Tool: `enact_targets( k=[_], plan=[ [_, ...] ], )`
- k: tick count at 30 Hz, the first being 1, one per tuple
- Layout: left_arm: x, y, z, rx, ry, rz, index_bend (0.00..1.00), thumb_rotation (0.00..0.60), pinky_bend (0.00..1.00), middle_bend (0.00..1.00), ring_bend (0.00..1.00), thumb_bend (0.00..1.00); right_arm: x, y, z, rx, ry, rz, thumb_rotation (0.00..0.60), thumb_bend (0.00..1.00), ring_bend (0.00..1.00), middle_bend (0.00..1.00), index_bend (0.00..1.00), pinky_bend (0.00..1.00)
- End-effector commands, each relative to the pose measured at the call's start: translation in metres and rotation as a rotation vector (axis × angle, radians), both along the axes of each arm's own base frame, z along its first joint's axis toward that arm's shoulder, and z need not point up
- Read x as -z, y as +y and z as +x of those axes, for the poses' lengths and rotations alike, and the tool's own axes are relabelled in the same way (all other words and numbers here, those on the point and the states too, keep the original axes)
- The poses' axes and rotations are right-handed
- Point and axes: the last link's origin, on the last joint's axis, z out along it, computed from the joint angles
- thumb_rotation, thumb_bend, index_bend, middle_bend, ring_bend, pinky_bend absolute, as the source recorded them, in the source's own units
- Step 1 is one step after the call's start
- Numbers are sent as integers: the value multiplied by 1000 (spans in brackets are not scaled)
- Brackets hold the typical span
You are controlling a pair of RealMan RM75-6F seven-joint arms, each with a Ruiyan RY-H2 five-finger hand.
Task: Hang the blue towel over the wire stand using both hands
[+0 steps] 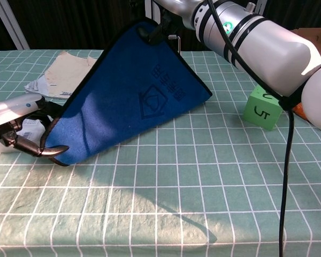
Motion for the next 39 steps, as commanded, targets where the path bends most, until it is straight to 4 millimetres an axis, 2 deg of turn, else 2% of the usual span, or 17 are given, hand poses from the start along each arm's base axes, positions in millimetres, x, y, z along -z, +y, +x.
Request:
enact_targets(
  k=[1, 5, 10, 16, 20, 26, 29, 39],
  plan=[
    [-1, 1, 2, -29, -41, 18, 591, 600, 481, 390, 383, 382, 0, 1, -1, -2, 4, -2, 600, 495, 0, 26, 1000, 0],
    [-3, 2, 3, -79, -99, 35, 701, 600, 487, 451, 438, 384, -1, 3, -5, -7, 5, -4, 600, 496, 0, 26, 1000, 0],
    [-8, 3, 3, -85, -83, 56, 763, 600, 486, 468, 455, 385, -9, 8, -12, -12, -13, -18, 600, 498, 0, 26, 1000, 0],
    [-23, 8, 5, -97, -60, 99, 781, 600, 488, 476, 462, 384, -30, 14, -39, 14, -38, -44, 600, 492, 0, 26, 1000, 0],
    [-39, 15, 10, -95, 0, 101, 781, 600, 490, 476, 462, 384, -38, 24, -67, 83, -102, -20, 600, 491, 0, 27, 1000, 0],
    [-60, 28, 28, -66, 80, 92, 781, 600, 490, 476, 462, 384, -42, 39, -106, 158, -182, -4, 600, 477, 0, 29, 1000, 0],
    [-65, 35, 38, -54, 134, 56, 786, 600, 491, 476, 462, 385, -41, 45, -117, 185, -220, 14, 600, 478, 0, 31, 1000, 0],
    [-79, 70, 85, -31, 244, -3, 786, 600, 492, 476, 462, 384, -39, 41, -128, 230, -362, 4, 600, 484, 0, 37, 1000, 0]
  ],
)
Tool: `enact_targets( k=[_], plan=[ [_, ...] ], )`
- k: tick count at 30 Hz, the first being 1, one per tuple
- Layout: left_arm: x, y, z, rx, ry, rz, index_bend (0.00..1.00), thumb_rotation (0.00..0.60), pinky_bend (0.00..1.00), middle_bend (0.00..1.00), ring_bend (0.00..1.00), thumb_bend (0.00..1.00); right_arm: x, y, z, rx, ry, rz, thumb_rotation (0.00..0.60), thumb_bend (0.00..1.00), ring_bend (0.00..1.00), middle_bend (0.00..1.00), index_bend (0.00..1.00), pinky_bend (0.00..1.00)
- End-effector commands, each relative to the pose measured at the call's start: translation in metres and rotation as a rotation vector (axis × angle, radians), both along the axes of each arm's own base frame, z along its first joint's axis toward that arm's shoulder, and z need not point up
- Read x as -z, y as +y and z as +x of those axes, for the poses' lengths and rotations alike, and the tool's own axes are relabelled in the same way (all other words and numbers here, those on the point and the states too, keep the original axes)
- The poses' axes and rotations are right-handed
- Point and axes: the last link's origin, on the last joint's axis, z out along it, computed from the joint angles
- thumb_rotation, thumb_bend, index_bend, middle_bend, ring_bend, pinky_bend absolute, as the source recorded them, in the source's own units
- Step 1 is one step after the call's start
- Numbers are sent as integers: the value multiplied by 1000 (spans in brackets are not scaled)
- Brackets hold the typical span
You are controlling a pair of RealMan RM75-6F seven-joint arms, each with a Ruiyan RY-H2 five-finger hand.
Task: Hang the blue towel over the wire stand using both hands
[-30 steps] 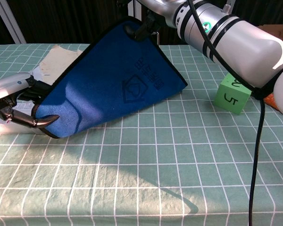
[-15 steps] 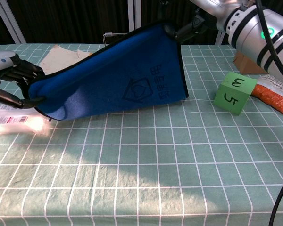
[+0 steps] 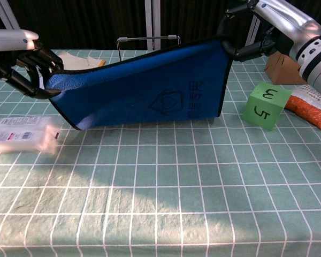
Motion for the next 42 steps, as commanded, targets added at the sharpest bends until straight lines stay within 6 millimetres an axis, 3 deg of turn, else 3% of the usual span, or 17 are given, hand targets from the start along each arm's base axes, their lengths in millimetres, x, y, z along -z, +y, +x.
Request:
enact_targets(
  k=[1, 7, 14, 22, 30, 35, 42],
  plan=[
    [-11, 17, 31, 37, 44, -22, 786, 600, 492, 476, 463, 384, 1, -4, -2, 16, -51, -2, 600, 484, 0, 37, 1000, 0],
    [-23, 35, 54, 41, 73, 5, 786, 600, 492, 476, 463, 383, 3, -14, -5, 52, -125, 11, 600, 485, 0, 45, 1000, 0],
    [-36, 66, 74, 7, 82, 37, 788, 600, 493, 479, 466, 384, 3, -35, 11, 61, -184, 19, 600, 495, 0, 52, 1000, 0],
    [-56, 108, 93, -42, 120, 87, 788, 600, 493, 479, 467, 384, -10, -79, 42, 48, -273, 0, 600, 529, 0, 56, 1000, 0],
    [-69, 154, 115, -89, 90, 104, 788, 600, 493, 479, 466, 383, -10, -127, 59, 96, -199, -40, 600, 536, 0, 57, 1000, 0],
    [-76, 184, 116, -112, 159, 165, 792, 600, 493, 480, 467, 383, -6, -147, 69, 128, -207, -39, 600, 539, 0, 57, 1000, 0],
    [-72, 207, 106, -193, 137, 128, 790, 600, 493, 480, 467, 383, -4, -175, 78, 191, -215, -29, 600, 539, 0, 59, 1000, 0]
  ],
)
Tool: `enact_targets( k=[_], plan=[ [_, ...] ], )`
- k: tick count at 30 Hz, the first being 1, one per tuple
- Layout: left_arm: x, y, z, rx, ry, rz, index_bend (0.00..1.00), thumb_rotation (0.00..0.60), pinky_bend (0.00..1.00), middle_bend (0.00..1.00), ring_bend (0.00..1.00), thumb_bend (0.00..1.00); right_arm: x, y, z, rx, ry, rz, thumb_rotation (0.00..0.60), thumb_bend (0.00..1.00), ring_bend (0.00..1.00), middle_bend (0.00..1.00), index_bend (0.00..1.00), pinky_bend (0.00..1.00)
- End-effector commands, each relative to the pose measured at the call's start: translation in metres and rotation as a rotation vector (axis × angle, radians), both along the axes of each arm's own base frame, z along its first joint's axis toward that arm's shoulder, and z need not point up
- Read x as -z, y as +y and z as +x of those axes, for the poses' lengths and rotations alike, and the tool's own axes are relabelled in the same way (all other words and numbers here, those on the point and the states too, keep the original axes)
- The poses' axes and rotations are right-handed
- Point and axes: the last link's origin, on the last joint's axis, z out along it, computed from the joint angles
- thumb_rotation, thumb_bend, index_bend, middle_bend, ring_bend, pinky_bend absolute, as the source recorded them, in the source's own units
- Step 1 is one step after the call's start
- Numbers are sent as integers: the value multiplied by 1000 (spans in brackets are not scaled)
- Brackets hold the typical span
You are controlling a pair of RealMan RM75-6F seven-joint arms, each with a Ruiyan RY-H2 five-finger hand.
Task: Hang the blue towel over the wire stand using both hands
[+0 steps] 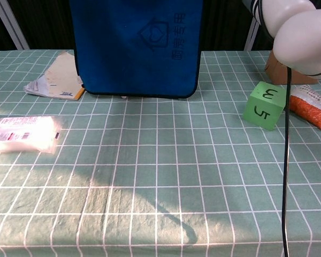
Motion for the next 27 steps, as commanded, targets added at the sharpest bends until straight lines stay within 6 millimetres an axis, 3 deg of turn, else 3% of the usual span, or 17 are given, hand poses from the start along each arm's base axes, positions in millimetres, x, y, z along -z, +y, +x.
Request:
enact_targets(
  k=[1, 12, 13, 15, 16, 18, 19, 20, 23, 27],
  plan=[
    [11, 12, -2, -32, -13, -37, 790, 600, 493, 480, 467, 383, 6, -15, 10, 38, -29, 30, 600, 539, 0, 59, 1000, 0],
    [24, 37, -14, -83, -45, -17, 782, 600, 499, 520, 476, 378, 17, -40, 24, 116, 24, 56, 600, 529, 0, 78, 1000, 0],
    [24, 39, -15, -82, -37, -13, 737, 600, 497, 520, 475, 375, 18, -41, 25, 118, 39, 56, 600, 530, 0, 80, 1000, 0],
    [27, 41, -16, -81, -23, -11, 528, 600, 476, 507, 461, 374, 21, -42, 24, 124, 100, 59, 600, 515, 0, 71, 989, 0],
    [28, 41, -18, -79, -16, -25, 320, 600, 447, 483, 437, 357, 26, -43, 22, 131, 160, 84, 600, 487, 0, 55, 920, 0],
    [28, 44, -18, -78, -26, -14, 24, 600, 356, 404, 383, 272, 33, -46, 18, 148, 240, 154, 600, 292, 0, 10, 424, 0],
    [28, 46, -18, -76, -27, 4, 0, 600, 323, 366, 365, 235, 33, -47, 18, 156, 259, 168, 600, 163, 0, 0, 145, 0],
    [29, 49, -19, -69, -17, 26, 0, 600, 279, 298, 331, 187, 33, -48, 21, 158, 265, 165, 600, 87, 0, 0, 17, 0],
    [27, 52, -22, -64, -7, 65, 0, 587, 205, 98, 210, 94, 28, -49, 29, 155, 241, 140, 600, 16, 0, 0, 0, 0],
    [22, 54, -20, -72, -61, 100, 0, 557, 169, 28, 158, 68, 19, -52, 37, 140, 220, 115, 600, 0, 0, 0, 0, 0]
  ],
)
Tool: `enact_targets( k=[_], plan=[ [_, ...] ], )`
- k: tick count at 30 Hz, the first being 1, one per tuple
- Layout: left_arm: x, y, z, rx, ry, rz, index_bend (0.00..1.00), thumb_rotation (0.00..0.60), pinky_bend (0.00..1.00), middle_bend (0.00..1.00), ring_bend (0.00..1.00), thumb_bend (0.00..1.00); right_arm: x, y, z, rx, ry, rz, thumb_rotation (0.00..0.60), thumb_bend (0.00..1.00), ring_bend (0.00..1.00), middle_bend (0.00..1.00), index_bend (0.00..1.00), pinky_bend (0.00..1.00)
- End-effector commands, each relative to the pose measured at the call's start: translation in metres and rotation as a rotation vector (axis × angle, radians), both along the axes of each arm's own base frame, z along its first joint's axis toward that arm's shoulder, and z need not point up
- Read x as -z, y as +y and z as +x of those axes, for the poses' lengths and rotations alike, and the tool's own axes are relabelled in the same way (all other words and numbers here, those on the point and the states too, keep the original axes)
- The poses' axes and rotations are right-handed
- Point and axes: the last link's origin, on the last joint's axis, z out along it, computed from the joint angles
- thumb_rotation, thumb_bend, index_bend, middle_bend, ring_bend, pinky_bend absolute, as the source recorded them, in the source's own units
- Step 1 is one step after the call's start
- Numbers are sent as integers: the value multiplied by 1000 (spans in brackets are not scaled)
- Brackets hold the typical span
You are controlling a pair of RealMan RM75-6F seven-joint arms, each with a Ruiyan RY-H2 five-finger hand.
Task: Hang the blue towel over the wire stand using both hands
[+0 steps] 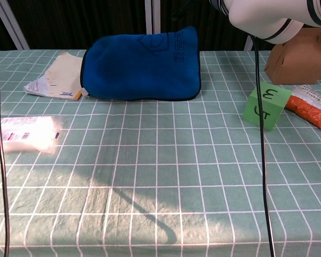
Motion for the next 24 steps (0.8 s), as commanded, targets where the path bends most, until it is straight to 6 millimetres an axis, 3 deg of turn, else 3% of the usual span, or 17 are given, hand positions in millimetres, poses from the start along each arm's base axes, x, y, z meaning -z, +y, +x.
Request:
enact_targets(
  k=[1, 4, 6, 8, 10, 13, 17, 19, 24],
  plan=[
    [-5, 0, 0, -1, -31, 30, 0, 550, 164, 23, 147, 64, -12, -3, 9, -17, -23, -49, 600, 0, 0, 0, 0, 0],
    [-14, 0, 1, 9, -41, 64, 0, 493, 159, 15, 120, 45, -19, -3, 9, -22, -70, -73, 600, 3, 0, 0, 0, 0],
    [-21, -4, 4, 33, -60, 86, 0, 364, 159, 14, 109, 30, -25, 0, 5, -51, -79, -97, 600, 15, 0, 0, 0, 0],
    [-29, -16, 7, 85, -72, 108, 0, 265, 159, 15, 102, 25, -32, 9, -7, -110, -42, -140, 600, 40, 0, 0, 0, 0],
    [-35, -37, 3, 153, -59, 149, 0, 237, 160, 28, 100, 40, -40, 25, -23, -170, -14, -176, 600, 72, 0, 0, 0, 0],
    [-44, -92, -20, 317, 51, 240, 31, 240, 162, 77, 100, 60, -55, 74, -60, -264, 44, -215, 600, 114, 0, 0, 0, 0],
    [-48, -179, -77, 435, 210, 337, 96, 243, 162, 134, 101, 54, -79, 162, -110, -299, 213, -234, 600, 124, 0, 0, 0, 0],
    [-44, -218, -108, 422, 297, 375, 107, 245, 162, 144, 107, 51, -83, 201, -131, -272, 276, -229, 600, 126, 0, 0, 0, 0],
    [-25, -296, -173, 256, 291, 340, 119, 244, 163, 154, 117, 49, -85, 277, -178, -154, 378, -172, 600, 127, 0, 0, 0, 0]
  ],
)
